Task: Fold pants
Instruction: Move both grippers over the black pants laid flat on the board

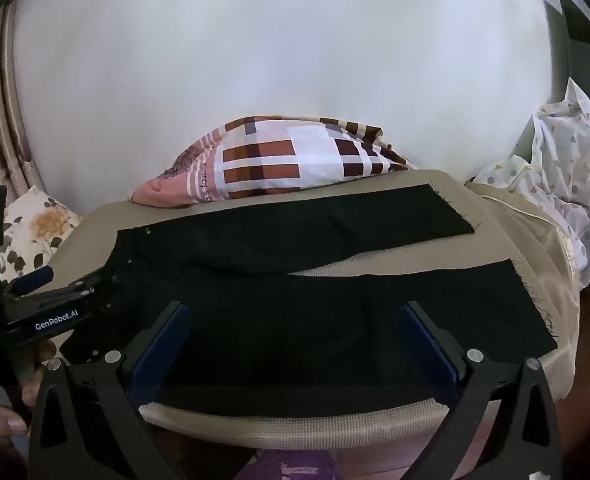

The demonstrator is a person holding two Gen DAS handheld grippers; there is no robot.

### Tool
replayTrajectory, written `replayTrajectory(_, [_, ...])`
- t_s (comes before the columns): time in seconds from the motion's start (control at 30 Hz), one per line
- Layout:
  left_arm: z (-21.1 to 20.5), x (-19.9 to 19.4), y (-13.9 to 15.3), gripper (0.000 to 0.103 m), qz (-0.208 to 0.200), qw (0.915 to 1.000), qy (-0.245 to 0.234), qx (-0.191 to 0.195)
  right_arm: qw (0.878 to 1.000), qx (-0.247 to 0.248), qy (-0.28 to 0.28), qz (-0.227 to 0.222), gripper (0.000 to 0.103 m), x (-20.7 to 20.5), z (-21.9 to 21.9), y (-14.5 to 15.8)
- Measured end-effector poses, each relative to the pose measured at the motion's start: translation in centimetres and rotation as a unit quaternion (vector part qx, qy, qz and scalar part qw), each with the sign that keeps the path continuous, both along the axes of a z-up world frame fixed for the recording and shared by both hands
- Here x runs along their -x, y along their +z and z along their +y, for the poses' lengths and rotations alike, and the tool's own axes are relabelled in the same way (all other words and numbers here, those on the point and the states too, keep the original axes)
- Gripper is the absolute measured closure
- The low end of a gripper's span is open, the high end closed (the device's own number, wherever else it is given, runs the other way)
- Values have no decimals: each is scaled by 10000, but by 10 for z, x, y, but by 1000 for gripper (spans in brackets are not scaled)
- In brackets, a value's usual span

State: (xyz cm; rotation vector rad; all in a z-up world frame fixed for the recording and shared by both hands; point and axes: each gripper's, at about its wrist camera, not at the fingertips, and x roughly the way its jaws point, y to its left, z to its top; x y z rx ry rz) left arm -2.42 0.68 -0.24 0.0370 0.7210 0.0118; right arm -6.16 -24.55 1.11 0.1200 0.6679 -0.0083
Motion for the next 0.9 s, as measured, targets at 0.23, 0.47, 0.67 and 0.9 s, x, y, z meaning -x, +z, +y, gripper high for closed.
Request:
replayTrajectory(0.23, [4, -4, 5, 0, -5, 10000, -27, -29, 10000, -18, -17, 86, 0, -1, 4, 1])
replayTrajectory(0.47, [11, -12, -1, 0, 79, 9998, -160, -107, 9998, 63, 102, 172, 0, -7, 16, -6])
replayTrajectory(0.67, [26, -25, -11, 0, 223, 9996, -142, 16, 9989, 54, 313, 356, 0, -20, 33, -13])
replayTrajectory(0.9, [47, -41, -25, 0, 325, 9994, -134, 27, 9974, 69, 471, 546, 0, -32, 48, -24])
